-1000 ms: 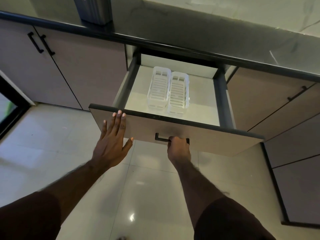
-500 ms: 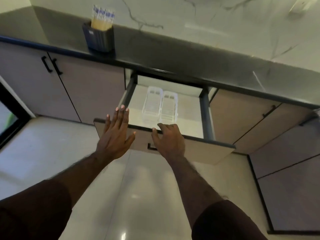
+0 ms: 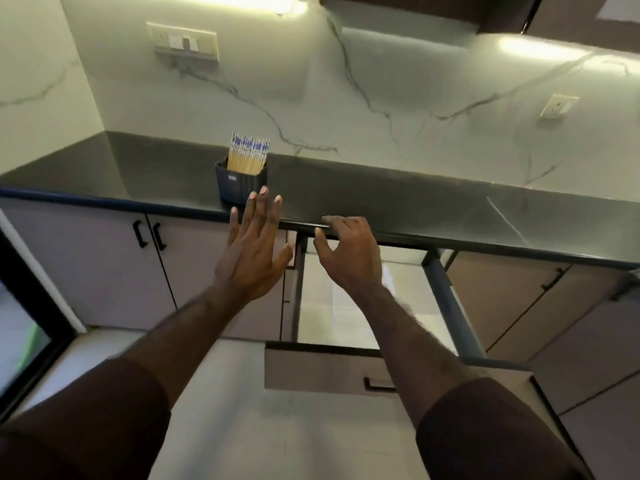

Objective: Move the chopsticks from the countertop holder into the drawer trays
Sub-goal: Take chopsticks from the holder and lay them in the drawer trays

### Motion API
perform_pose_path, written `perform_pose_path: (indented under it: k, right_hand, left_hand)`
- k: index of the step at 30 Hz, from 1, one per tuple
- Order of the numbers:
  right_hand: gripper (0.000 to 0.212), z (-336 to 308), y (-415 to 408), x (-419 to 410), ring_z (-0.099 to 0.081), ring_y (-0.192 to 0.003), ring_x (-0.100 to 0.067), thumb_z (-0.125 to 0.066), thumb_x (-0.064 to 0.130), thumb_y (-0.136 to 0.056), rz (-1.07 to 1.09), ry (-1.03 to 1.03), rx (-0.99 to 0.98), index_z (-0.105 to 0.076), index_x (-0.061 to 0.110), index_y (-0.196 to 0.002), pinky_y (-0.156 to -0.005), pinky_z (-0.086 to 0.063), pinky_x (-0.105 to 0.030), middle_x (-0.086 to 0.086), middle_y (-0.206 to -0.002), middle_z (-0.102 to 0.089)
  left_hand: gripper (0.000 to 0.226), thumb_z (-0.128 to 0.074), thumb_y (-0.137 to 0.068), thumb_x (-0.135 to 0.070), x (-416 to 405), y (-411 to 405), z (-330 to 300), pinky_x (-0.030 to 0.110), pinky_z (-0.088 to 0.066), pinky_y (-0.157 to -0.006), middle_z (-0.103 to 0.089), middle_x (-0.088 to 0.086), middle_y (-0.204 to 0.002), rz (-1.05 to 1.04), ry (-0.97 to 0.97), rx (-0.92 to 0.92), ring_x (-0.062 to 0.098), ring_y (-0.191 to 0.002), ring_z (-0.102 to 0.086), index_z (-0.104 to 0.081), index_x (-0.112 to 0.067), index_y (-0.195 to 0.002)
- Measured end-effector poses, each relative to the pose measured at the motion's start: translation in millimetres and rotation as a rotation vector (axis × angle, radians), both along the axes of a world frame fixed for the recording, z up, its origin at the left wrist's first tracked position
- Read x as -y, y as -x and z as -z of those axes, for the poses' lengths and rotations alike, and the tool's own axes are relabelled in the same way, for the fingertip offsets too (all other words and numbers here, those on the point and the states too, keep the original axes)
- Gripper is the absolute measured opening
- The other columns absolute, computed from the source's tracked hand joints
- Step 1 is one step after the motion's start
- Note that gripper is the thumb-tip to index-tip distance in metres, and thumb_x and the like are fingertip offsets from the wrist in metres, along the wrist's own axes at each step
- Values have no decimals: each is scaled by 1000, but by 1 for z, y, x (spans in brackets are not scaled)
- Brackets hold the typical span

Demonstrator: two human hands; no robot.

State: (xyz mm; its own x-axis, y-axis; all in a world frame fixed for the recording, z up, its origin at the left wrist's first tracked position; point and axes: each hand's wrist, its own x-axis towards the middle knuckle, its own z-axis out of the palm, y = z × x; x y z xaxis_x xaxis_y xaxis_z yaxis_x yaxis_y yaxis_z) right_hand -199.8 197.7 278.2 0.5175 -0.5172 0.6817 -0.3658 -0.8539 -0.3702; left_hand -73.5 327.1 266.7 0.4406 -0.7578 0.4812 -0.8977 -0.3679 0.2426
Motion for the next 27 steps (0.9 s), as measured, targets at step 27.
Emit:
perform_pose_path:
  k: [27]
  right_hand:
    - [47, -10, -392, 96, -62, -98, -14, -59, 44, -92, 22, -267, -81, -56, 22, -134, -85, -48, -25, -6, -117, -66]
  left_hand:
    - [72, -33, -96, -49, 97, -391, -21, 45, 11, -120, 16, 2, -159, 108, -81, 54, 20, -148, 15, 4, -22, -152]
